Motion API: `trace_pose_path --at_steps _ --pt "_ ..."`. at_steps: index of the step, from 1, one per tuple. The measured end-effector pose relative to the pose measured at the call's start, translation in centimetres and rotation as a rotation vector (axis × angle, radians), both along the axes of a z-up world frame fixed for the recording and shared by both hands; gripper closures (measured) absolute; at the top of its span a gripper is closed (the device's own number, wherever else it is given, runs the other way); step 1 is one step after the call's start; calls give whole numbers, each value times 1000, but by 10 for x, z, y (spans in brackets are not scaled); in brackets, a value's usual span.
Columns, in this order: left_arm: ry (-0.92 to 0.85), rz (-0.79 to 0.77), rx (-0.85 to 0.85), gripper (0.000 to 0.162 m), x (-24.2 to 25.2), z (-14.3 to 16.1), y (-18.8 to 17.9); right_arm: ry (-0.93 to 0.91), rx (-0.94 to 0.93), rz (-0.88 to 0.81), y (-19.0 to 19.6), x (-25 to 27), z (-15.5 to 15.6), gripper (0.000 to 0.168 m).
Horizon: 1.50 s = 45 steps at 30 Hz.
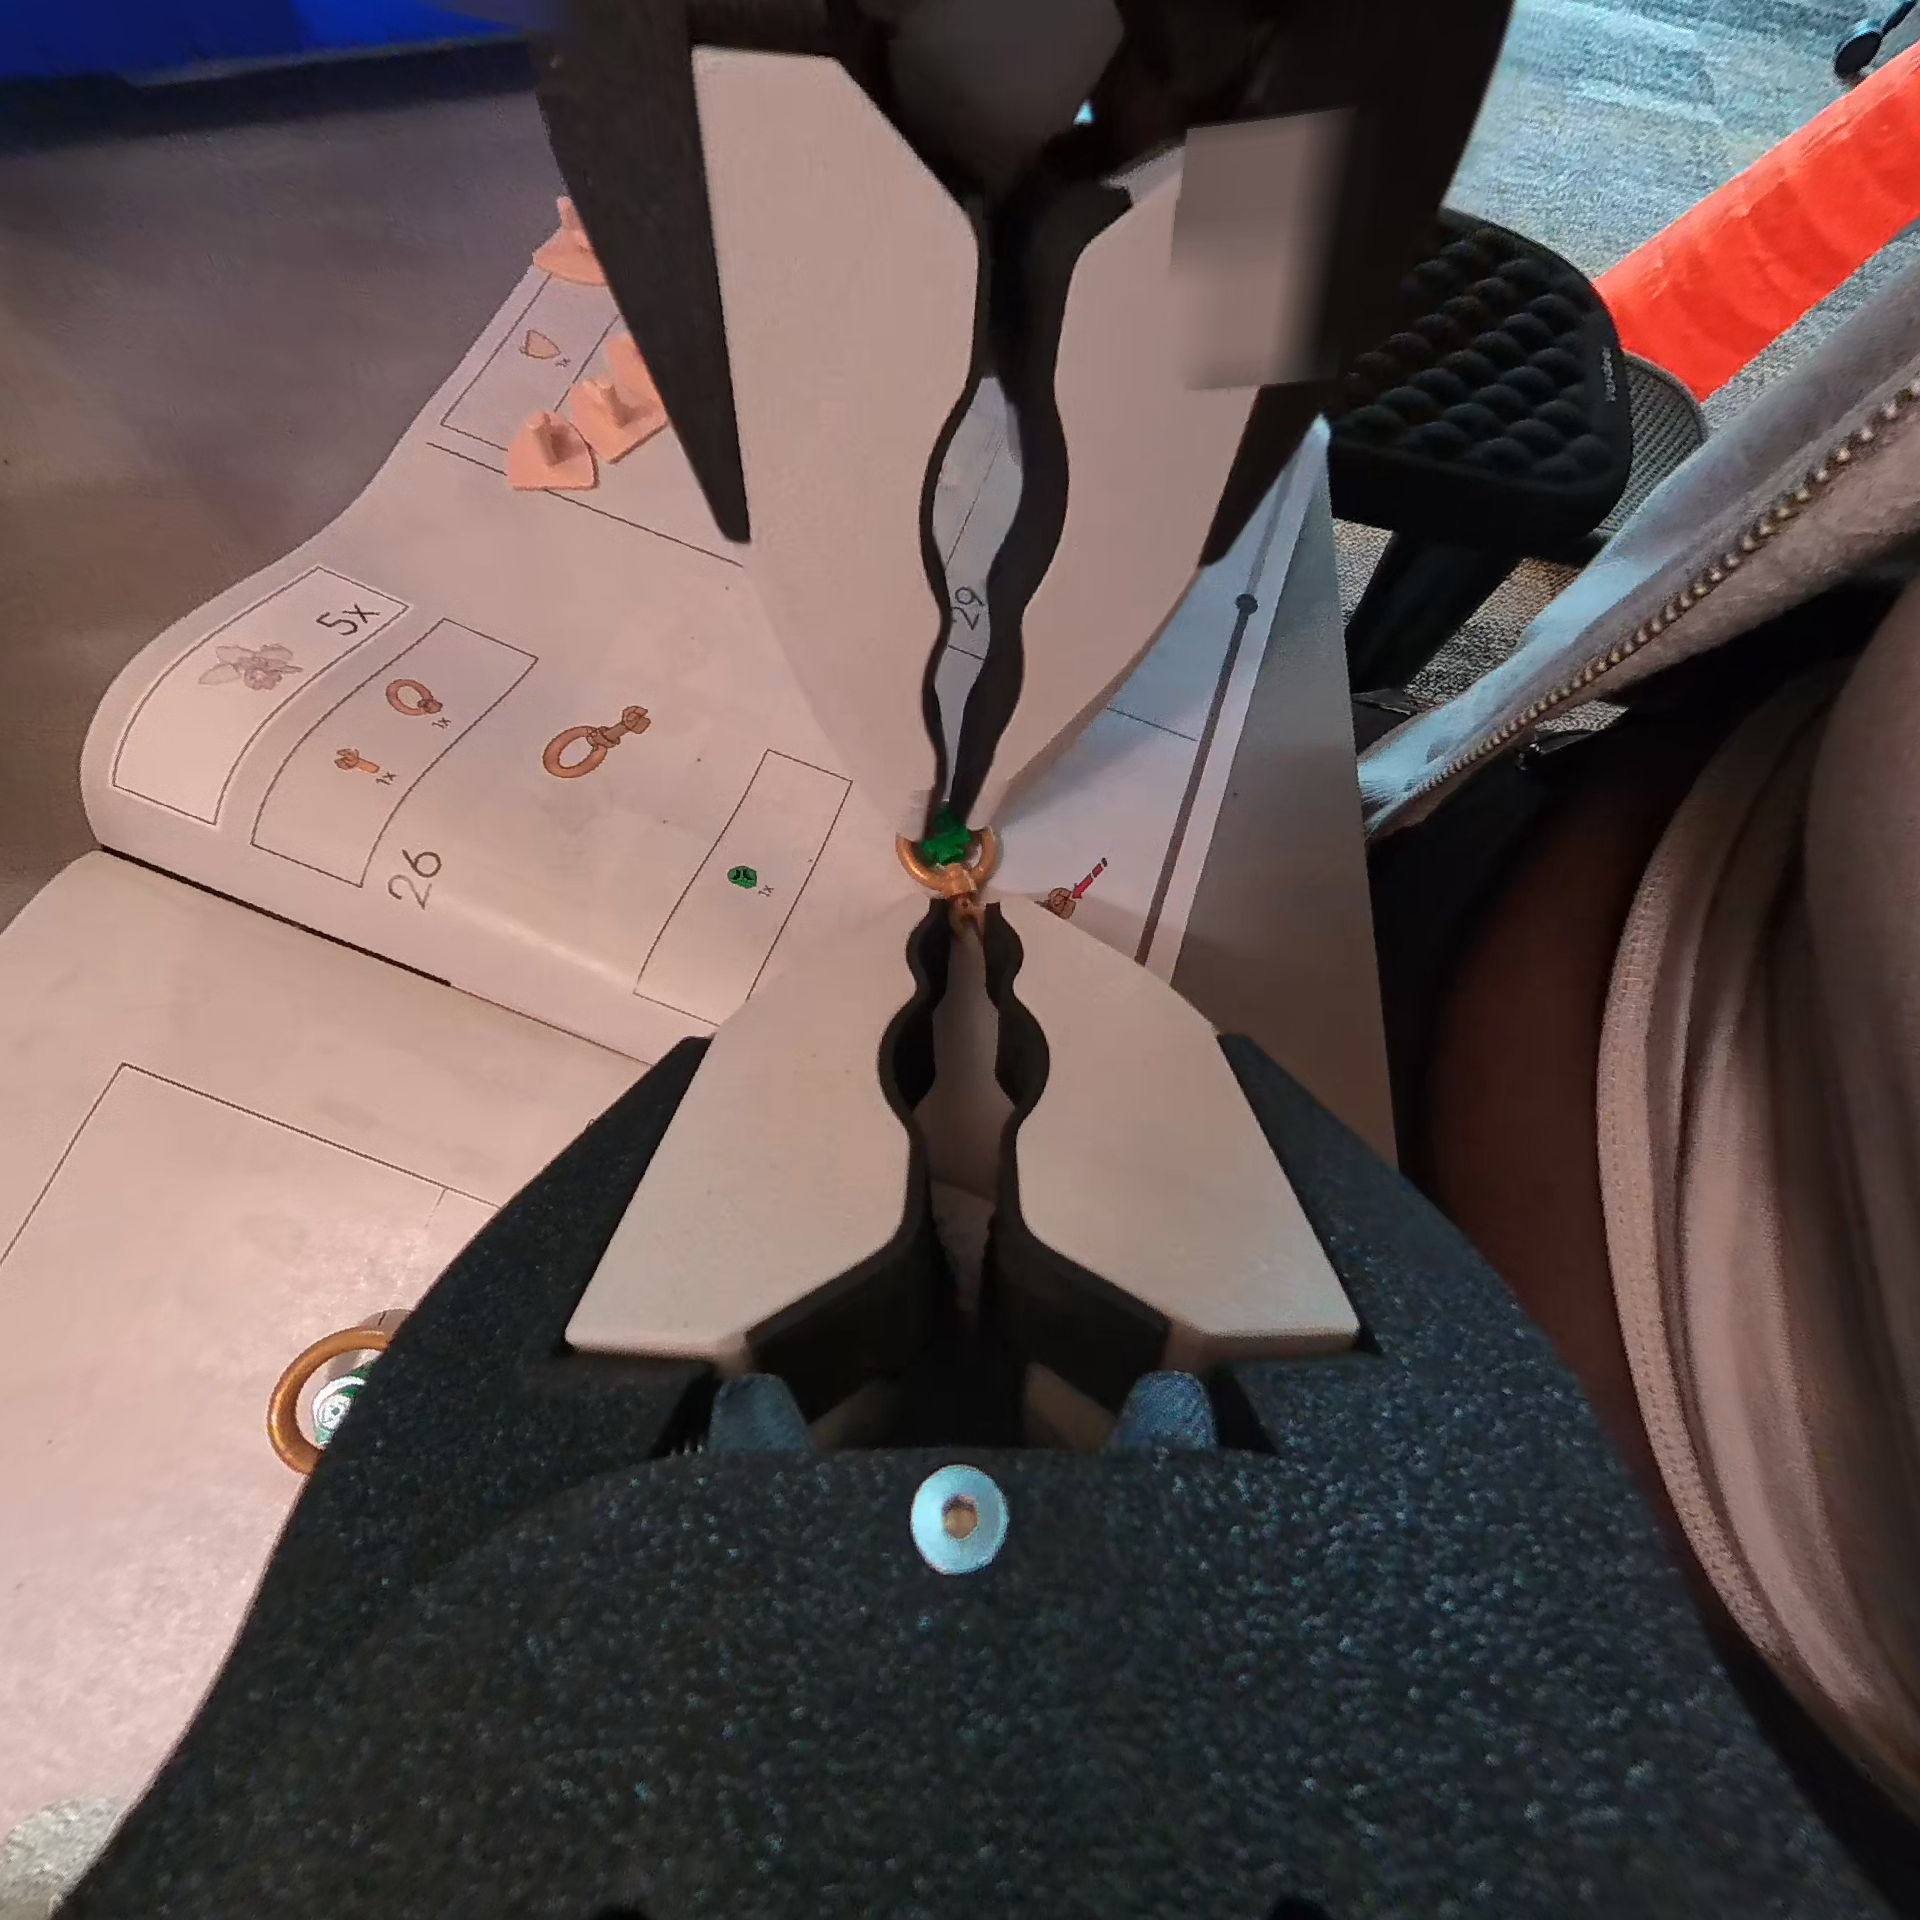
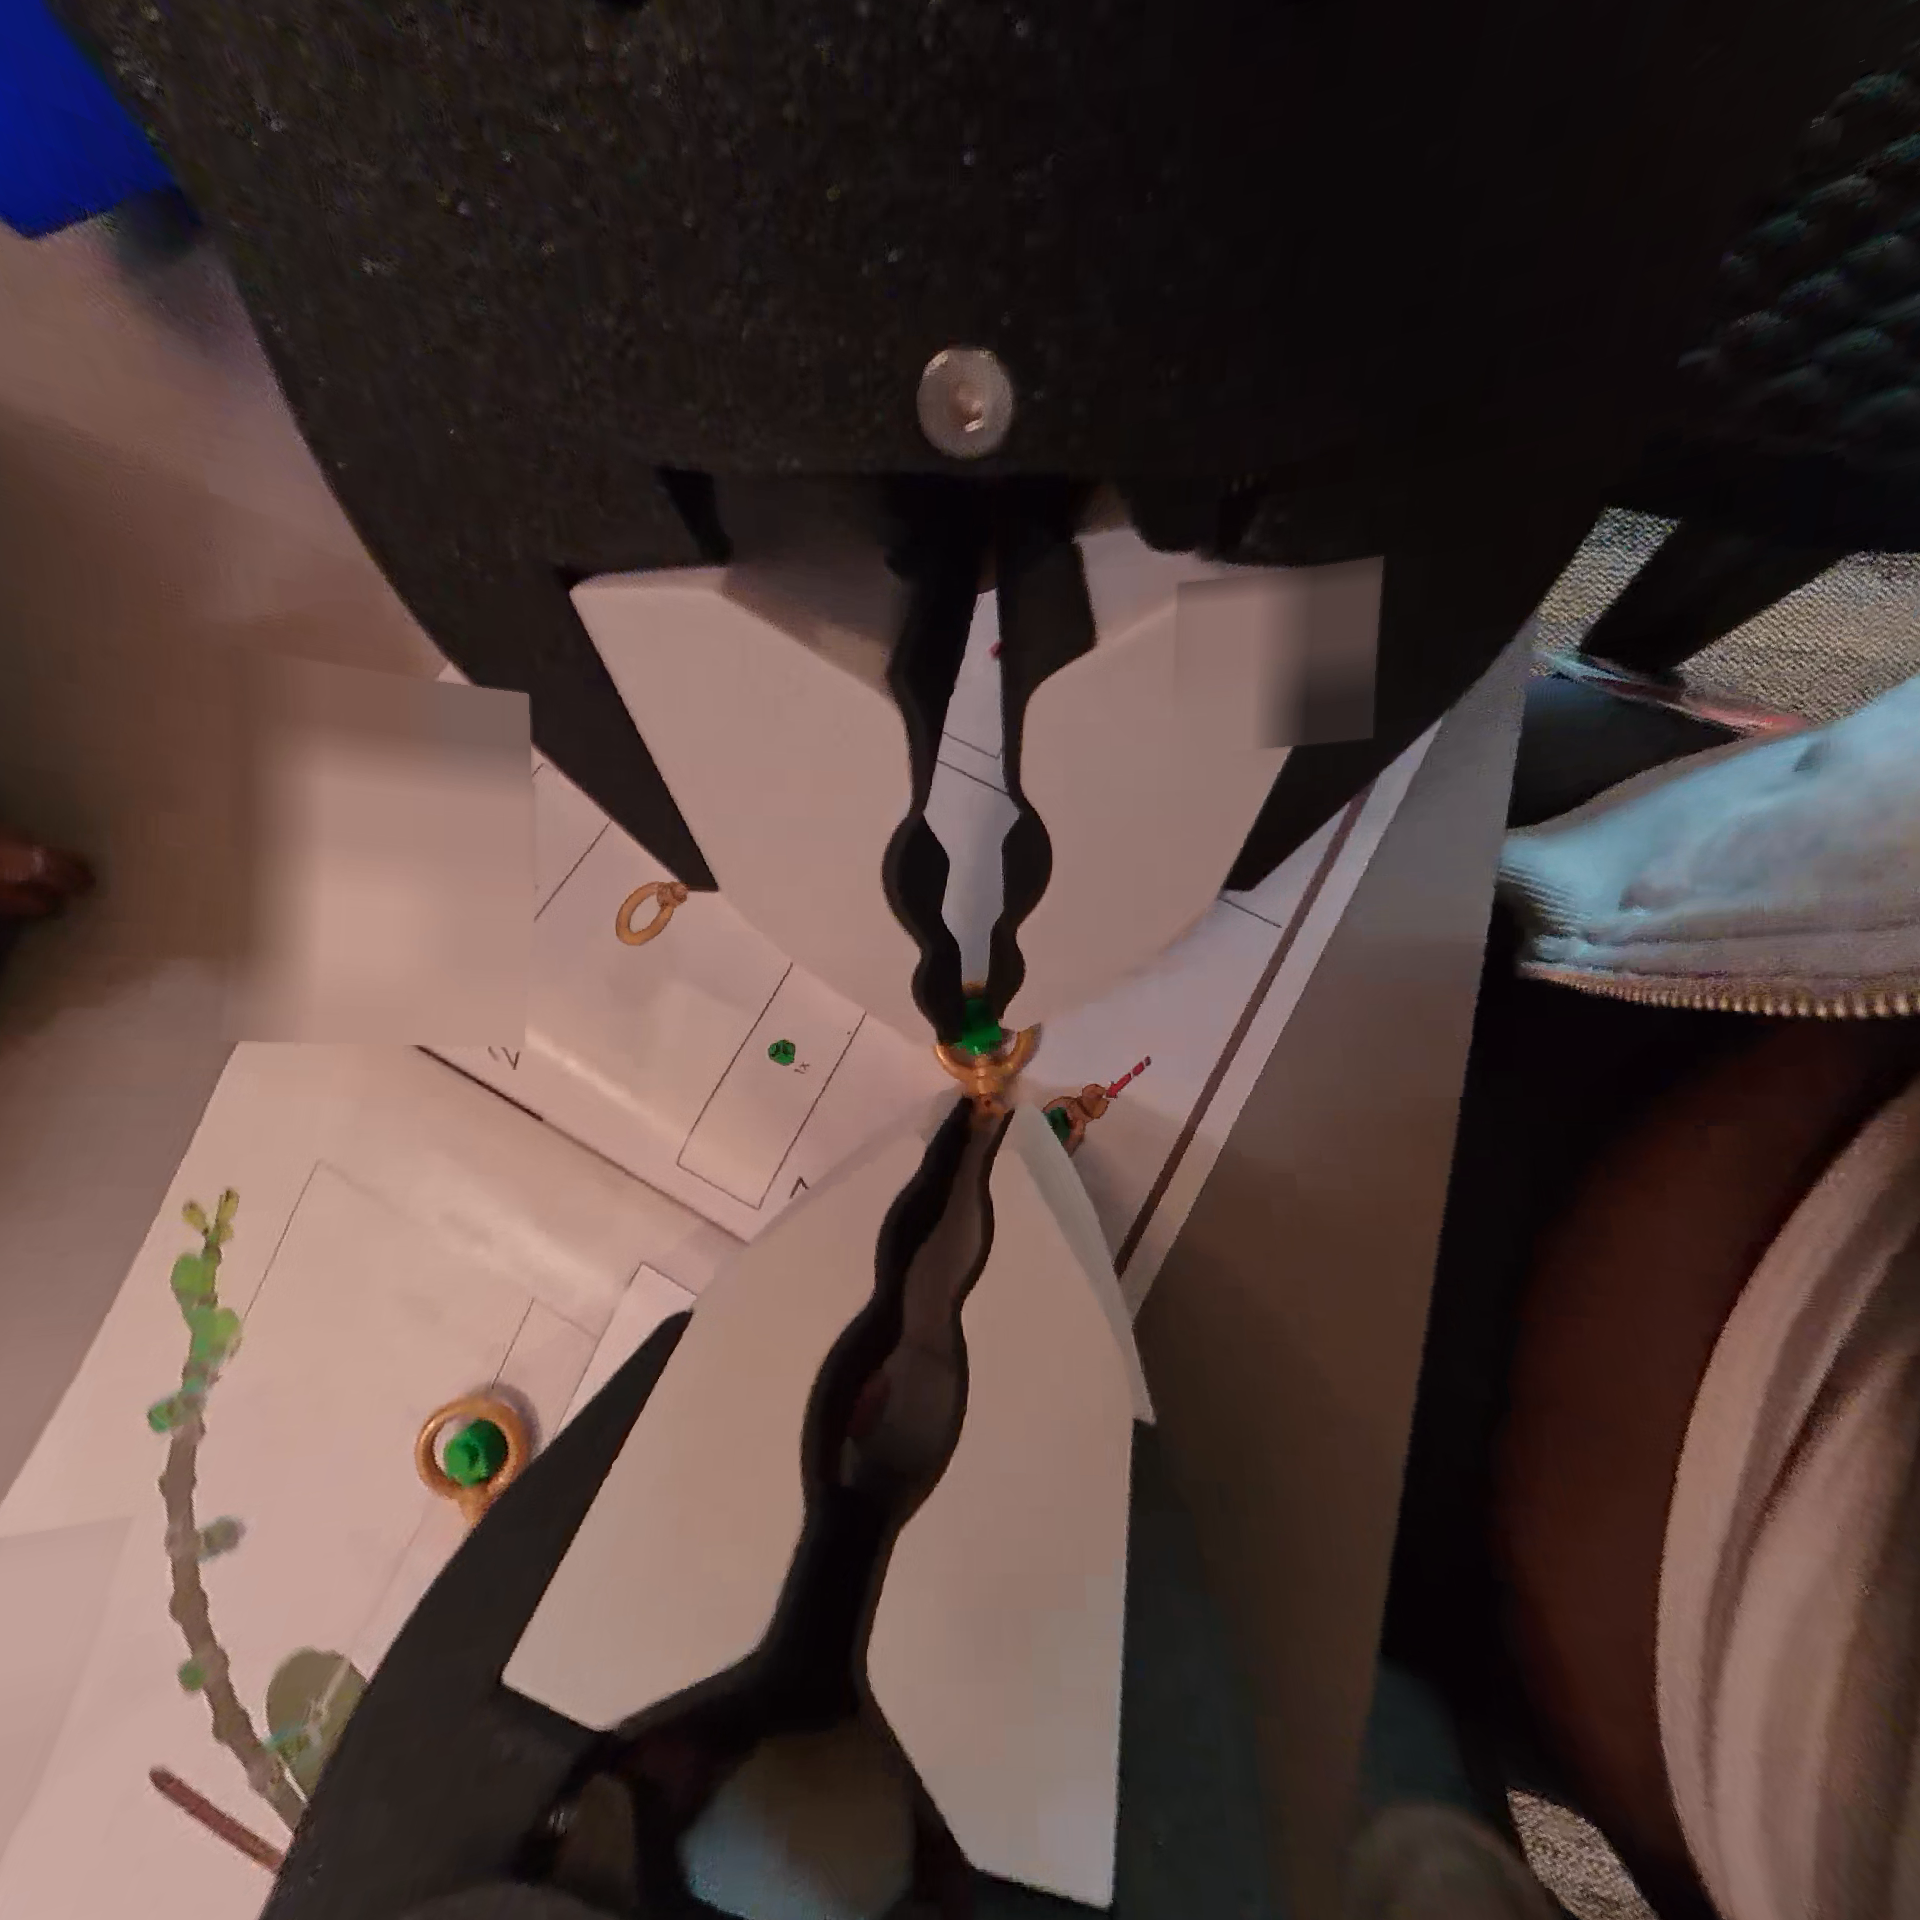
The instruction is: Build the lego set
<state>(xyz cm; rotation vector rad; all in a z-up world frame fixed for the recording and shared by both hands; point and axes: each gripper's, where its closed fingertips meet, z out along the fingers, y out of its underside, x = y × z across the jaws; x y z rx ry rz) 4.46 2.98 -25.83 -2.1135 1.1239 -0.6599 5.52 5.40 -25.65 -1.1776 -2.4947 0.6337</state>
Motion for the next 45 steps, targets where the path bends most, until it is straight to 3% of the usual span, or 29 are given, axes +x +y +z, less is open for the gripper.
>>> trace_pose_path --at_steps 13,45 --pt "1 13 5 156 -1 1 1 -22 -123 -84 -3 1 0 163" --pt "-8 5 -12 156 0 -1 2 39 -197 -137 -7 -3 2 154"
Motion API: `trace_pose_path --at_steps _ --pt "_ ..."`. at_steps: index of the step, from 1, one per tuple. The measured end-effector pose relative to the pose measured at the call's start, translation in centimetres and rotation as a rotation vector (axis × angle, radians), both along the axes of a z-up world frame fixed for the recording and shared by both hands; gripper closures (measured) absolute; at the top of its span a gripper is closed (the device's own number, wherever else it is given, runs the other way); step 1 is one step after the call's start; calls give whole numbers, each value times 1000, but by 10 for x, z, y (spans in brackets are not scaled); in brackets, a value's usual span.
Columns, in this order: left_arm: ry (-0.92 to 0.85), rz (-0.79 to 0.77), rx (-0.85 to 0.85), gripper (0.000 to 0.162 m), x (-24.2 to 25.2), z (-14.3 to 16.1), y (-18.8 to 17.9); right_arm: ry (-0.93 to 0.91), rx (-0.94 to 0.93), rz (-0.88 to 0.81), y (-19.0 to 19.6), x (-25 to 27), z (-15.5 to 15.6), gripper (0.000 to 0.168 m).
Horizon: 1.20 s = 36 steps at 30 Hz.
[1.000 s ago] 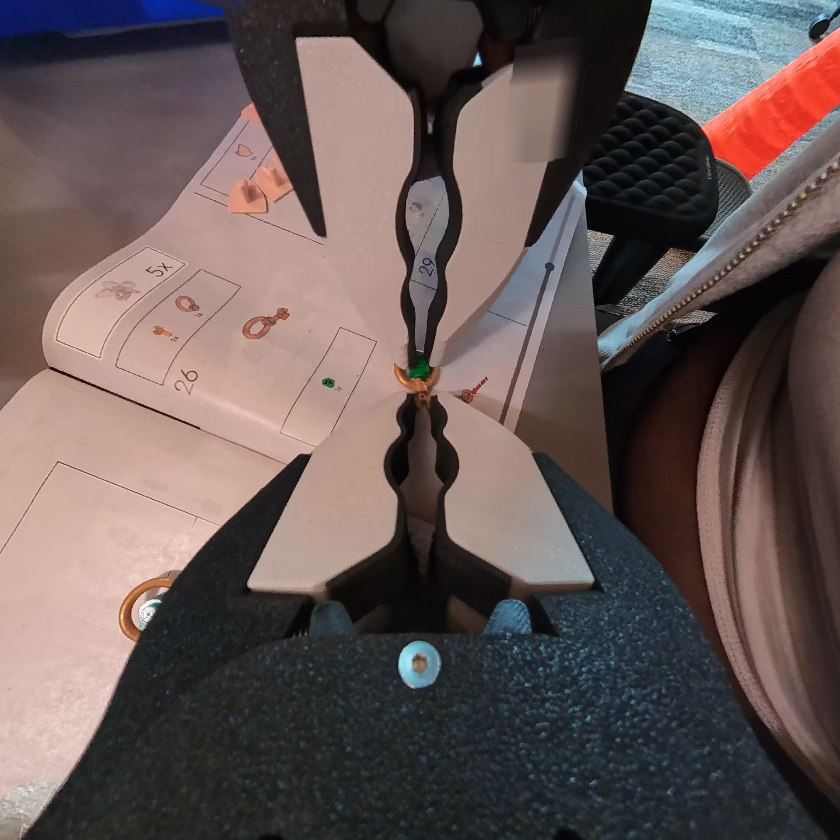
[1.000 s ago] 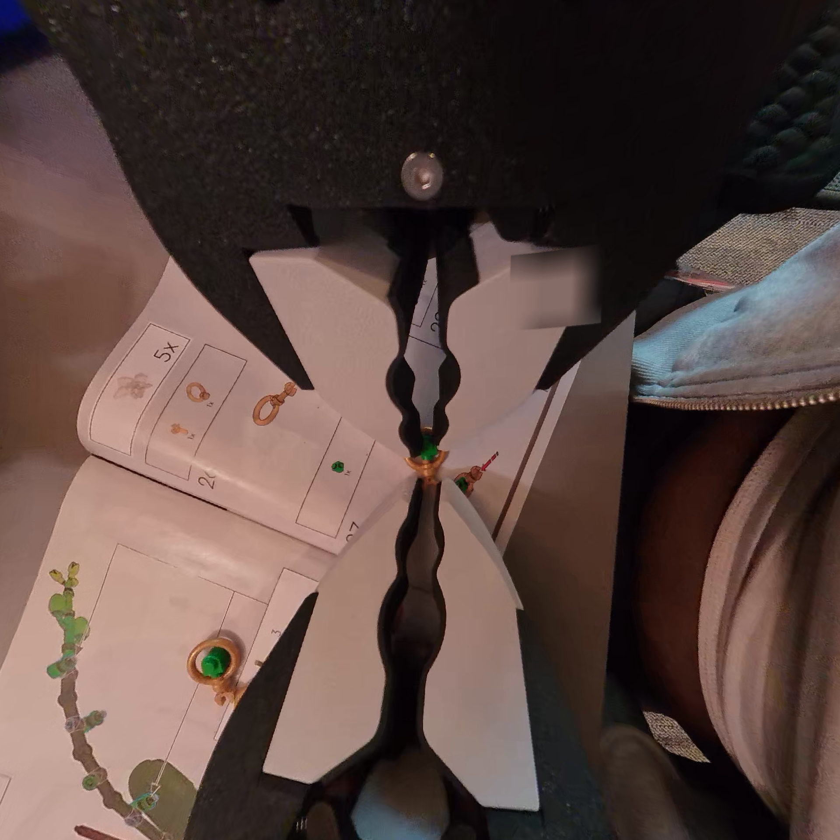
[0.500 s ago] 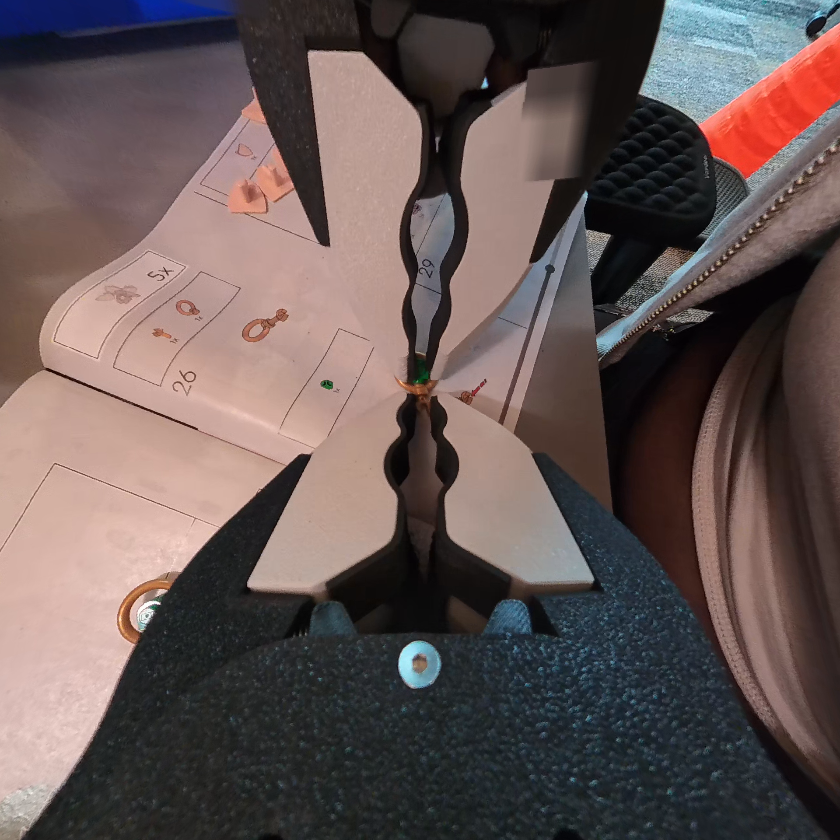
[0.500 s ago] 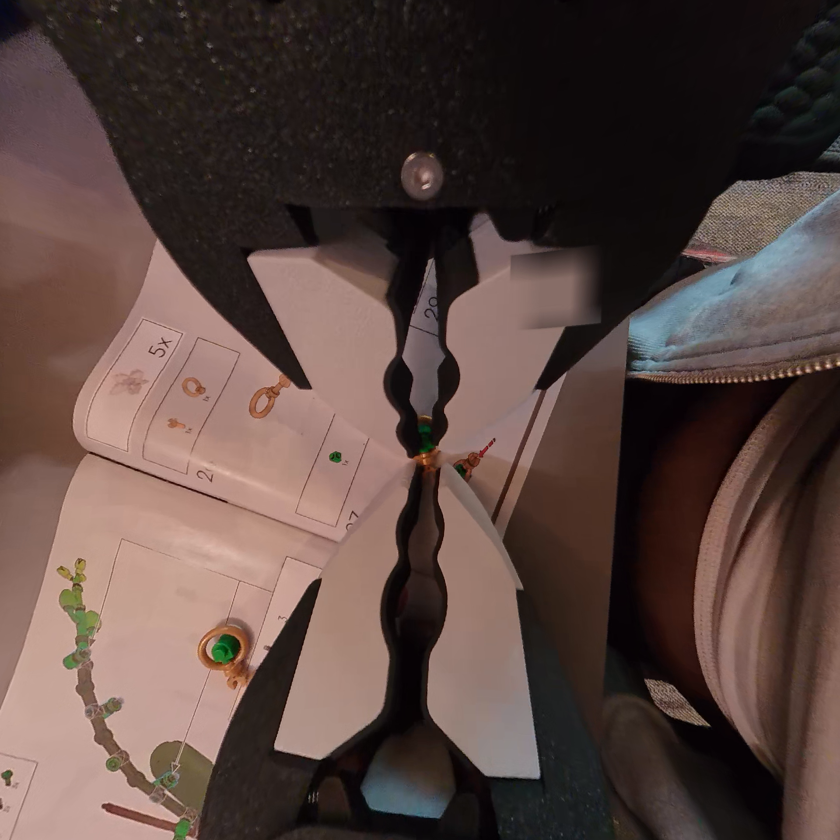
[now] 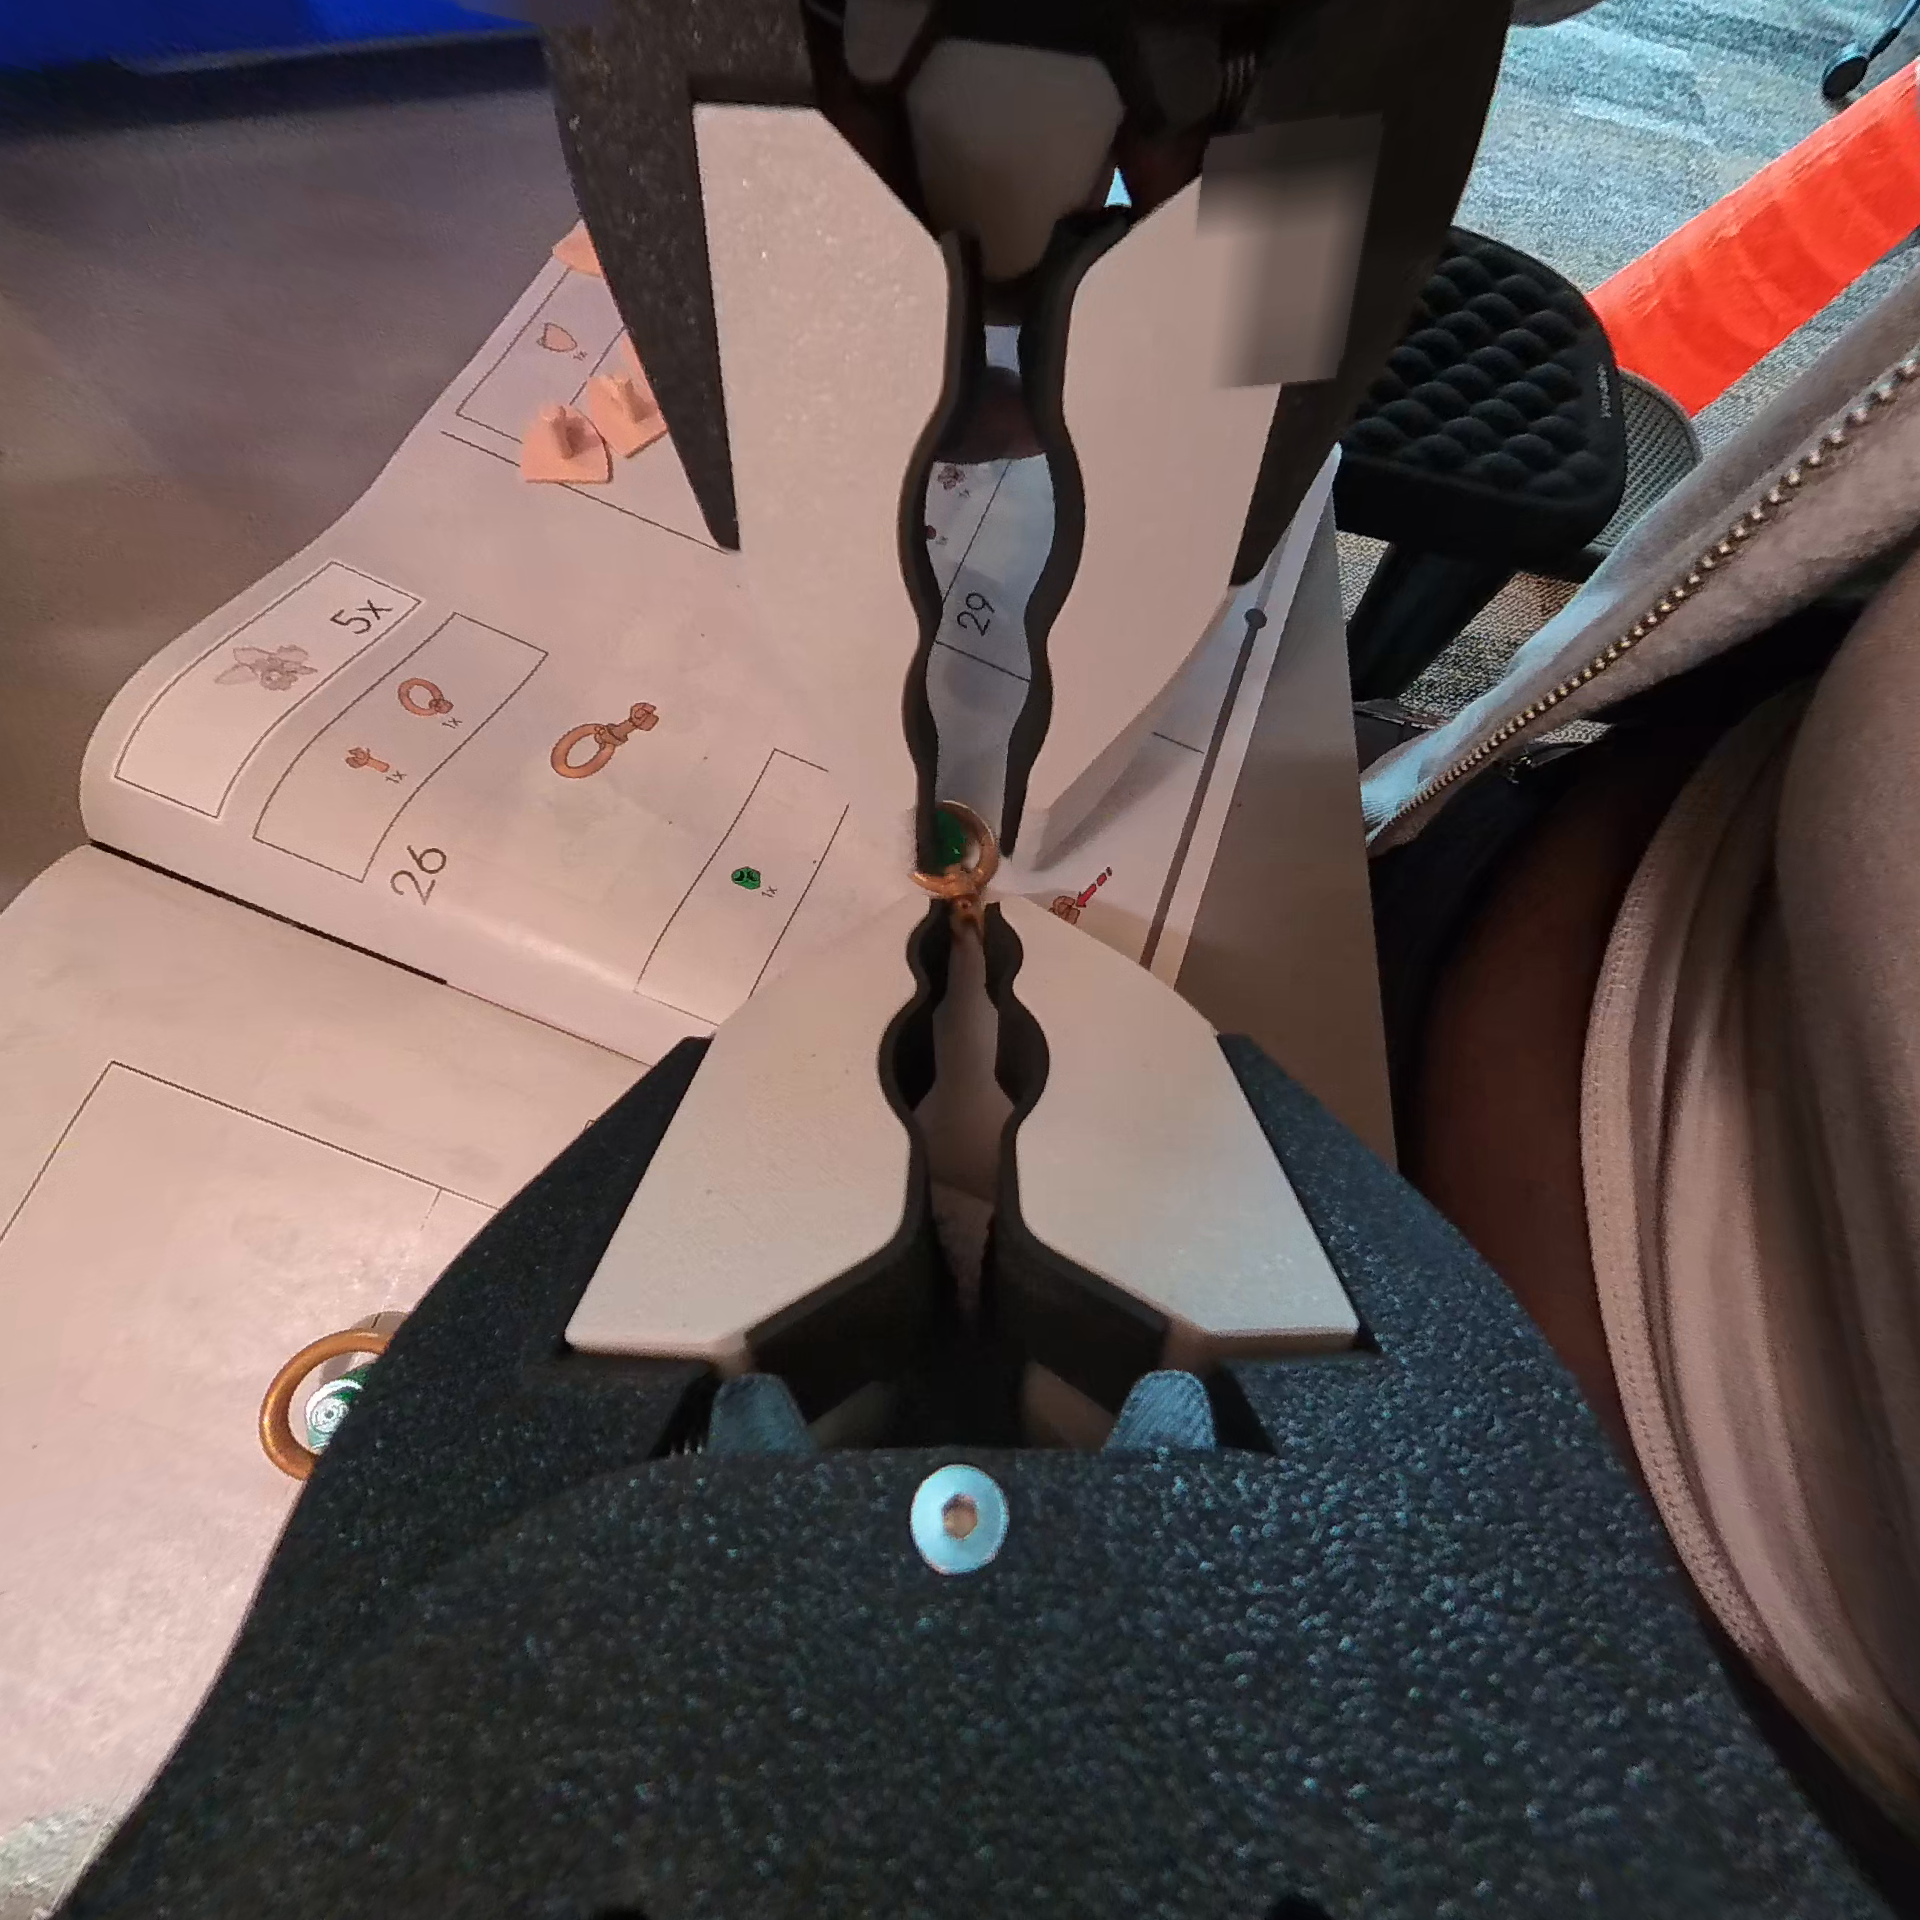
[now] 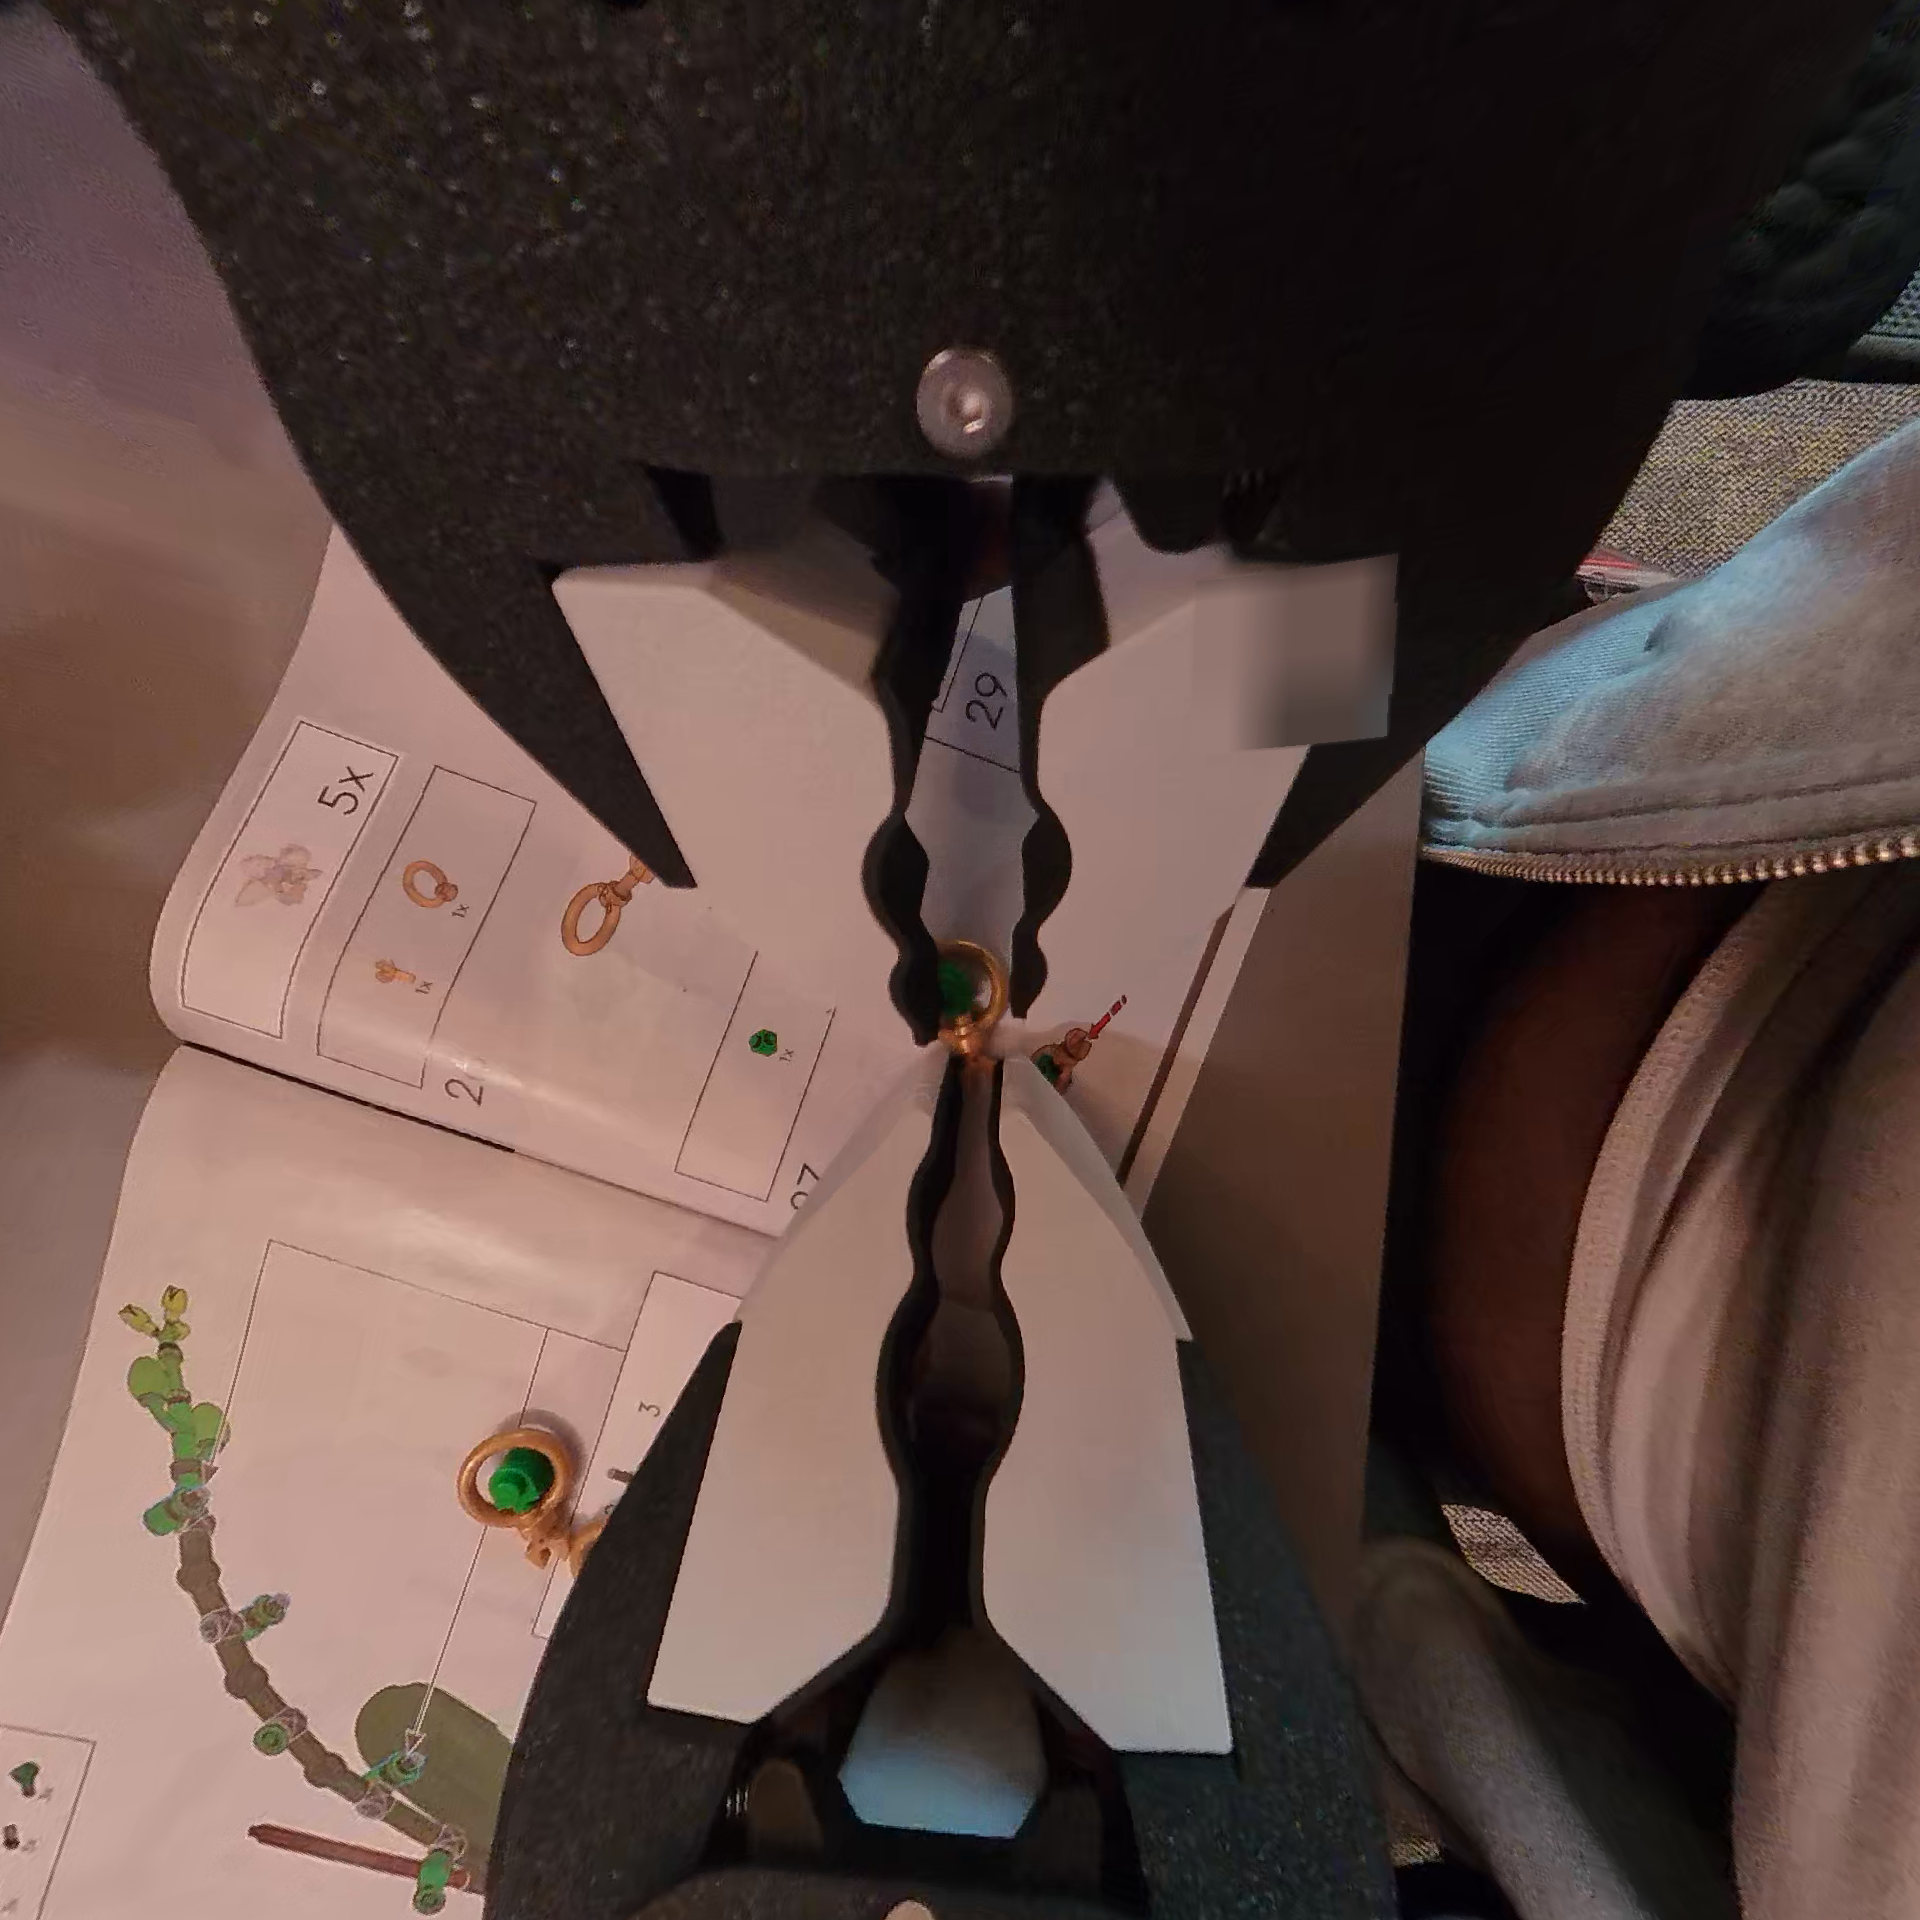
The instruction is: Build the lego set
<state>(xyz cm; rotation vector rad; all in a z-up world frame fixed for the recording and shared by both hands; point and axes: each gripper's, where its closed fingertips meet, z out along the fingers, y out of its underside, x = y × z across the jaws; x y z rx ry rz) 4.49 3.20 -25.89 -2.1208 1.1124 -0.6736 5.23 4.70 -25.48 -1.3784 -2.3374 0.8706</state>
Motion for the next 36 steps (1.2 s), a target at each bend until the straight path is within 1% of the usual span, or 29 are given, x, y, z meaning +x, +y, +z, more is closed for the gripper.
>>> trace_pose_path --at_steps 6,8,10,15,18,24,29,36 --pt "0 0 0 156 0 0 0 2 -8 -14 1 1 4 153" --pt "0 0 1 156 0 0 -1 -5 11 -25 8 3 8 163" --pt "1 0 3 156 0 0 -1 -22 53 -22 12 5 8 168" --pt "4 0 8 156 0 0 -1 -57 123 19 13 5 -2 168" --pt "9 0 15 156 0 1 -2 -63 107 37 10 5 -2 168" --pt "13 1 23 156 0 1 -1 -68 150 48 10 6 -2 168" --pt "24 5 43 156 1 1 -2 -117 193 51 10 5 -2 168" --pt "34 10 58 156 1 0 1 -203 132 -8 10 6 -3 168"
